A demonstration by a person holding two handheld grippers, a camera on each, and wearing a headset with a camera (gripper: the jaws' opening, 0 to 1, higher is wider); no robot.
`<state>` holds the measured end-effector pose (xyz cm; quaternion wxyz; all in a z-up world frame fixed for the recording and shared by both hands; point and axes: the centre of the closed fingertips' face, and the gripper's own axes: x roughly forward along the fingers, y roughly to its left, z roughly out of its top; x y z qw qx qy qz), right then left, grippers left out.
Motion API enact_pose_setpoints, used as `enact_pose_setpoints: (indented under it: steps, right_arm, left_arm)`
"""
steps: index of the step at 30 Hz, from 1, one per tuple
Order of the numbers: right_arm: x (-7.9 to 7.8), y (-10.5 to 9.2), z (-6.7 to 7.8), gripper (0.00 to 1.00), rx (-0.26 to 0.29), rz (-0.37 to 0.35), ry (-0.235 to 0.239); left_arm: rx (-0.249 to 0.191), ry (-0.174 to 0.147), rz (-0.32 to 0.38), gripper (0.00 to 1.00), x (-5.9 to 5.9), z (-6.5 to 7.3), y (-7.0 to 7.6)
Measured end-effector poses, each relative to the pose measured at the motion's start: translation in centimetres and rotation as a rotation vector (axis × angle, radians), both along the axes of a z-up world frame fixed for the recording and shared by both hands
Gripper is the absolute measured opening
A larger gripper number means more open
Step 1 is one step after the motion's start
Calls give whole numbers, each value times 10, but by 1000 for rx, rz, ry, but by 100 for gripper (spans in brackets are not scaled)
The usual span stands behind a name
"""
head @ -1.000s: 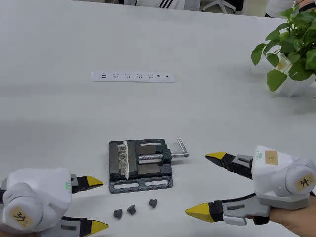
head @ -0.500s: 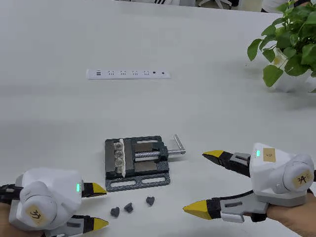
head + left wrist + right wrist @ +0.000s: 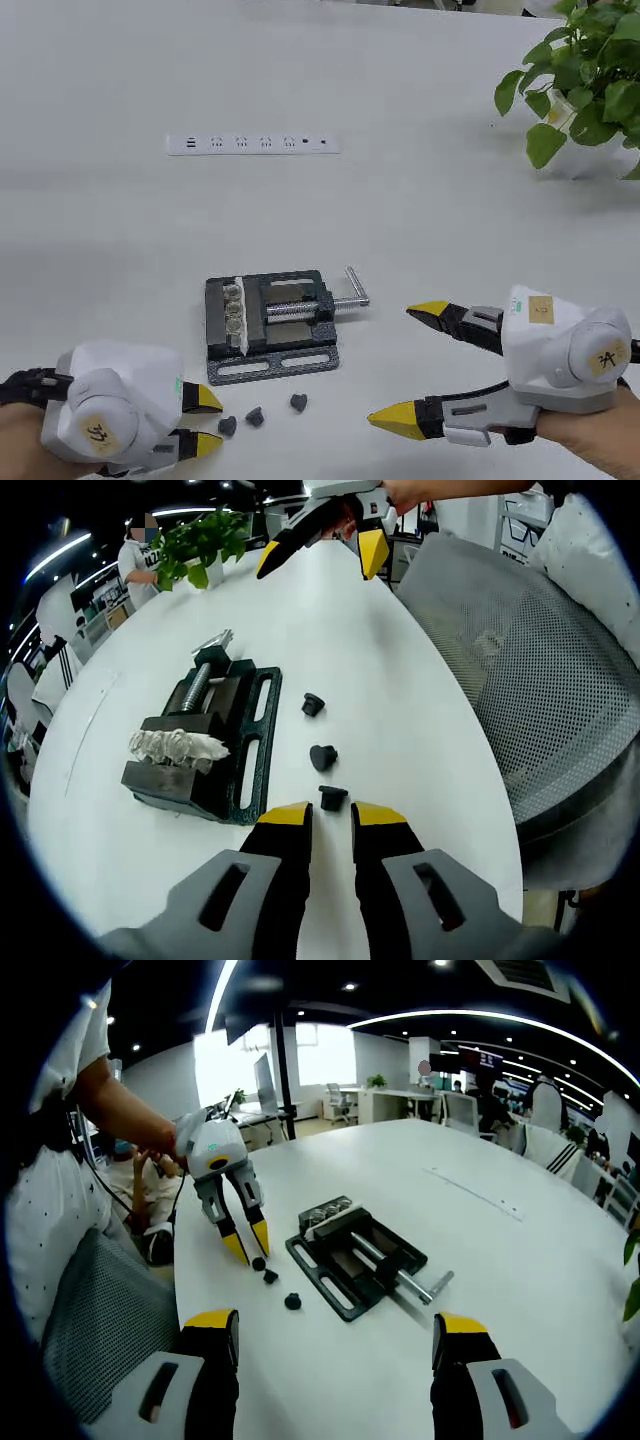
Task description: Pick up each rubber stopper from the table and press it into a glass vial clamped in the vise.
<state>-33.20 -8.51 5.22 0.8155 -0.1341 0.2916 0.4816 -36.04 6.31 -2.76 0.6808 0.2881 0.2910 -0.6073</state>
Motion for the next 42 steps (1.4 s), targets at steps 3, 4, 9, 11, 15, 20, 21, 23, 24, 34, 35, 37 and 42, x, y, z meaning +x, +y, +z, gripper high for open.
enact_pose_setpoints:
  steps: [3, 4, 9, 11, 15, 20, 21, 23, 24, 34, 35, 37, 42]
  right_arm:
    - [1, -1, 0, 77, 0, -4, 1]
    - [1, -1, 0, 77, 1, -4, 2]
    - [0, 0, 0, 77, 1, -5, 6]
    - [1, -1, -1, 77, 2, -6, 8]
    - [0, -1, -1, 76, 3, -4, 10]
    - [0, -1, -3, 76, 4, -5, 12]
    - [0, -1, -3, 76, 3, -4, 13]
    - [-1, 0, -3, 76, 3, -3, 14]
    - [-1, 1, -3, 76, 4, -3, 14]
    - [-4, 9, -1, 75, 6, 22, 17]
    - [-4, 10, 0, 75, 9, 26, 17]
    - [-5, 15, 3, 75, 12, 37, 15]
    - [-6, 28, 17, 73, 27, 77, 7]
  left_arm:
    - [3, 0, -2, 11, 1, 0, 0]
    - [4, 1, -4, 11, 1, 0, 0]
    - [8, 0, -12, 8, 1, -1, -1]
    - [10, 1, -12, 8, 1, -2, -1]
    - [10, 0, -13, 5, 1, -3, -1]
    - [6, -1, -10, 5, 2, -3, -3]
    - [4, 0, -8, 5, 2, -3, -3]
    - [1, 2, -2, 4, 1, -3, -3]
    - [0, 2, 2, 4, 1, -3, -3]
    - [-46, 29, 74, 4, 0, 3, -1]
    - [-62, 40, 96, 4, 0, 6, -2]
    - [-109, 59, 144, 4, 3, 13, -5]
    - [-189, 76, 205, 4, 3, 36, -12]
